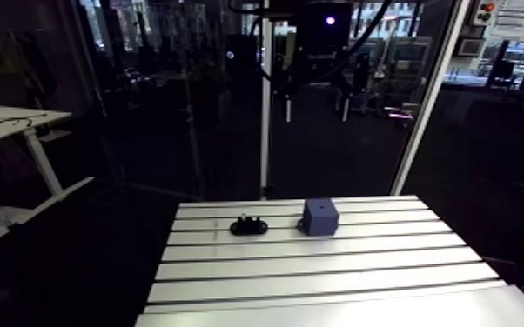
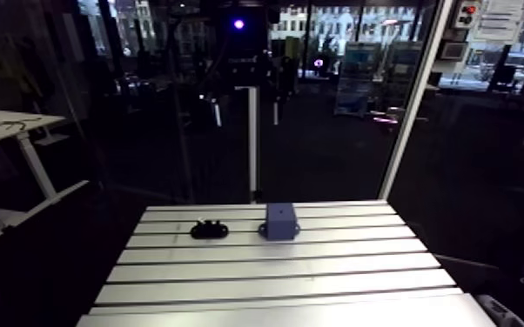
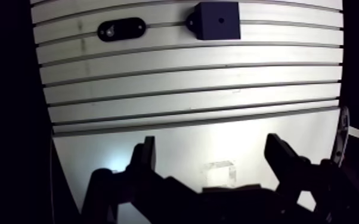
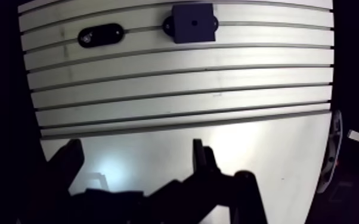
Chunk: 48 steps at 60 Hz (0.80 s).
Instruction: Pick up the M10 bolt and insert it into the hole until fully seated.
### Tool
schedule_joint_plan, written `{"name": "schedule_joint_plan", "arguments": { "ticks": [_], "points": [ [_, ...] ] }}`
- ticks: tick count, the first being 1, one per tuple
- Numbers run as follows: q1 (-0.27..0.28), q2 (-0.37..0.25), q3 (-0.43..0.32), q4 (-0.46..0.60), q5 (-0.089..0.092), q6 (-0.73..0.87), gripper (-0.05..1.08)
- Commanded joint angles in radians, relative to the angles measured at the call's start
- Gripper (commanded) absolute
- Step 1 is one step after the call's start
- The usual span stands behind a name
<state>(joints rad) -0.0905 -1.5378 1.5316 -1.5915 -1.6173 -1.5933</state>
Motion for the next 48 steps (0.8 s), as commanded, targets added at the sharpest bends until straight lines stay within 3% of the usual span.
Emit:
{"name": "schedule_joint_plan", "arguments": {
  "ticks": [1, 48],
  "points": [
    [-0.025, 0.06, 0.015, -0.003, 0.007, -0.037, 0.01],
    [-0.023, 0.054, 0.013, -0.005, 0.006, -0.035, 0.01]
  ]
}}
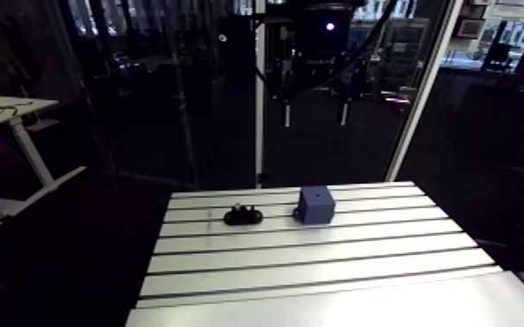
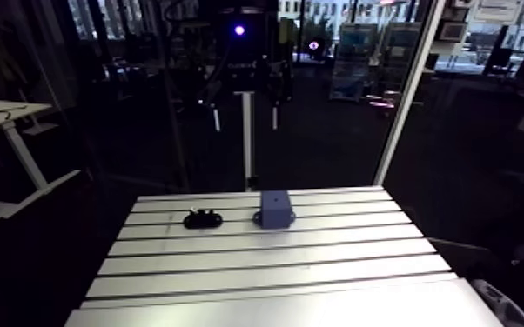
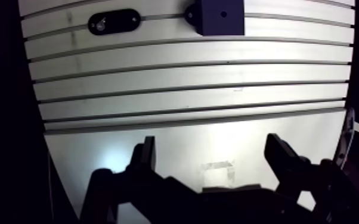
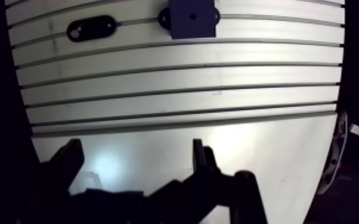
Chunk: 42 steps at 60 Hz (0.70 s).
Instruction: Pick up the M10 bolt and insert it into the hole until fully seated.
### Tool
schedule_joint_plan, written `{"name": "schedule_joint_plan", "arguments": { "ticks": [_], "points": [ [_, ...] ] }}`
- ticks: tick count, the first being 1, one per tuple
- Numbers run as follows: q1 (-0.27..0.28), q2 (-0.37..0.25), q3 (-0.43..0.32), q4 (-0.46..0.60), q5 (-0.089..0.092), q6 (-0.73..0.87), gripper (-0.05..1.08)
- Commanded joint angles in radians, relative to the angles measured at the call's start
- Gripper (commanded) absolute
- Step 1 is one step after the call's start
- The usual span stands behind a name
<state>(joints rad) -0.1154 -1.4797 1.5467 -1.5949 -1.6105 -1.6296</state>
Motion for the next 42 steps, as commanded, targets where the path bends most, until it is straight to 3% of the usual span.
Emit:
{"name": "schedule_joint_plan", "arguments": {
  "ticks": [1, 36, 42],
  "points": [
    [0.002, -0.004, -0.003, -0.001, -0.001, 0.001, 0.01],
    [0.01, 0.006, -0.003, -0.009, 0.001, 0.004, 0.01],
    [0.015, 0.008, 0.0, -0.014, 0.019, 0.003, 0.01]
  ]
}}
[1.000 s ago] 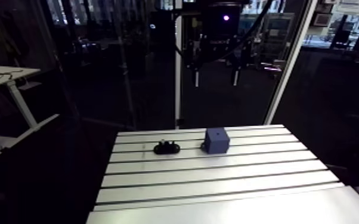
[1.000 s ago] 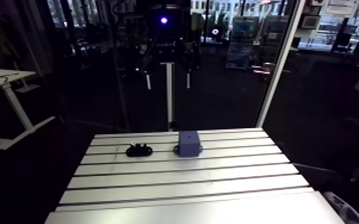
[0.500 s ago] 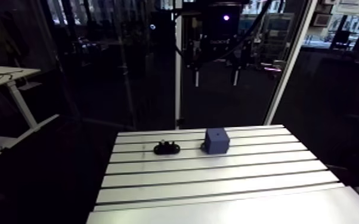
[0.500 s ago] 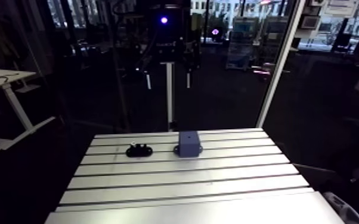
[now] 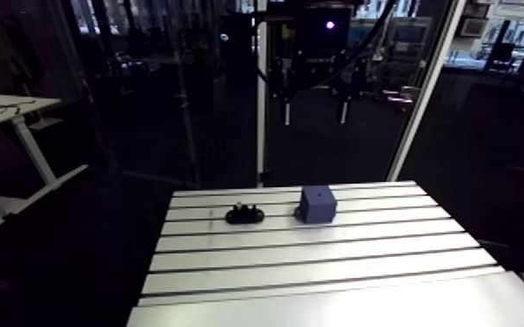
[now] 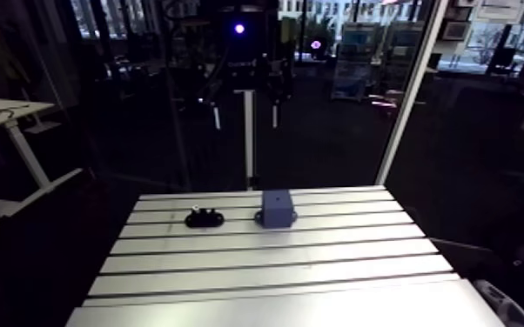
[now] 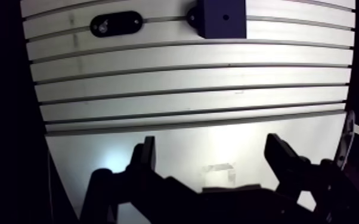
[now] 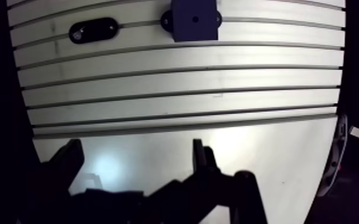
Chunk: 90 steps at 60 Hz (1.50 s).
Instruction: Pick up the M10 bolt and insert it into the hole until fully seated.
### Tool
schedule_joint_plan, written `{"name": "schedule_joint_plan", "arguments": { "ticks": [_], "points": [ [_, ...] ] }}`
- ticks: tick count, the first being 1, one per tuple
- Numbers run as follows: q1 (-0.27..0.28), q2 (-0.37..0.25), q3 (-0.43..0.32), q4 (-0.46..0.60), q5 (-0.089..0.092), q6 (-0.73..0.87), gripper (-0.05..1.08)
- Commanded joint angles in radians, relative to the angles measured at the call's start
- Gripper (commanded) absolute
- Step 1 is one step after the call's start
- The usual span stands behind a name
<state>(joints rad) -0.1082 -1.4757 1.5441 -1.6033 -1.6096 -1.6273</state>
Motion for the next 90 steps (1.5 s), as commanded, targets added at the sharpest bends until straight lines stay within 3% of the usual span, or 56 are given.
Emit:
{"name": "schedule_joint_plan", "arguments": {
  "ticks": [1, 3, 20, 45, 64, 71, 81, 90],
  "points": [
    [0.008, 0.004, 0.004, -0.013, 0.022, 0.001, 0.01],
    [0.013, 0.011, 0.004, -0.026, 0.03, 0.001, 0.01],
    [0.073, 0.056, 0.01, -0.072, 0.032, 0.008, 0.01],
    [0.177, 0.149, 0.055, -0.291, 0.033, 0.016, 0.01],
    [0.186, 0.182, 0.137, -0.473, 0.034, 0.031, 0.01],
    [0.186, 0.198, 0.151, -0.493, 0.037, 0.033, 0.02],
    [0.186, 0.218, 0.166, -0.533, 0.038, 0.033, 0.13],
    [0.188, 0.242, 0.17, -0.558, 0.038, 0.043, 0.32]
  ]
}}
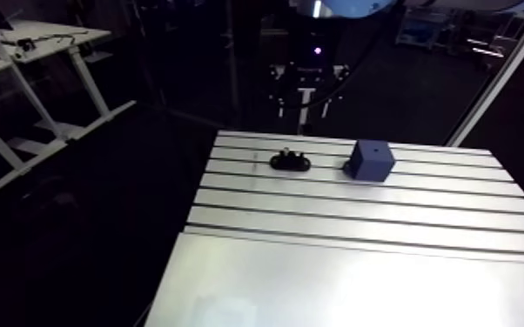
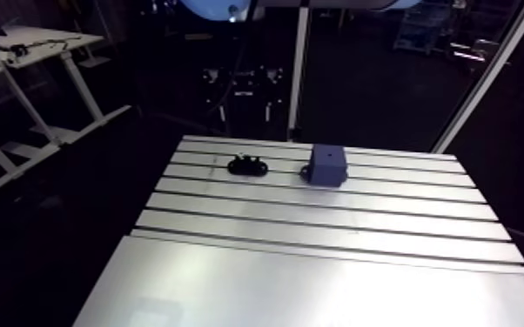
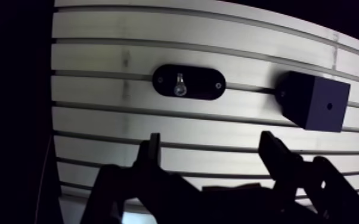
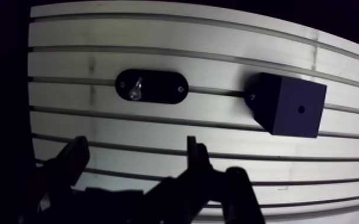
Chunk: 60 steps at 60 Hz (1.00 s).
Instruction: Pick up the M10 bolt and insert it into the hole until fully seated.
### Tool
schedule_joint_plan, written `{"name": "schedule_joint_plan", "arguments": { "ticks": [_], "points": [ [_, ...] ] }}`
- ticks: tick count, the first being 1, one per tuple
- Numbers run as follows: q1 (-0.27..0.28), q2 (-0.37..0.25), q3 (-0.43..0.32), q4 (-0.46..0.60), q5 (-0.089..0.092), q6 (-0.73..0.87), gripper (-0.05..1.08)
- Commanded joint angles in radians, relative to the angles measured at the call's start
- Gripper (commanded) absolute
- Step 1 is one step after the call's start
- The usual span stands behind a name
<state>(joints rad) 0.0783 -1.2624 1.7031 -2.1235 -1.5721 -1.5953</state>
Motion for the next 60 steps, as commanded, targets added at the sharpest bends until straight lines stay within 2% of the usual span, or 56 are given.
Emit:
{"name": "schedule_joint_plan", "arguments": {
  "ticks": [1, 7, 23, 40, 45, 60],
  "points": [
    [0.001, 0.029, 0.011, -0.038, 0.001, 0.01, 0.32],
    [0.007, 0.045, 0.011, -0.046, -0.002, 0.035, 0.41],
    [0.027, 0.077, 0.011, -0.082, -0.001, 0.041, 0.5],
    [0.035, 0.102, 0.01, -0.104, -0.01, 0.042, 0.51],
    [0.034, 0.111, 0.01, -0.107, -0.01, 0.042, 0.54],
    [0.035, 0.13, 0.008, -0.111, -0.012, 0.042, 0.54]
  ]
}}
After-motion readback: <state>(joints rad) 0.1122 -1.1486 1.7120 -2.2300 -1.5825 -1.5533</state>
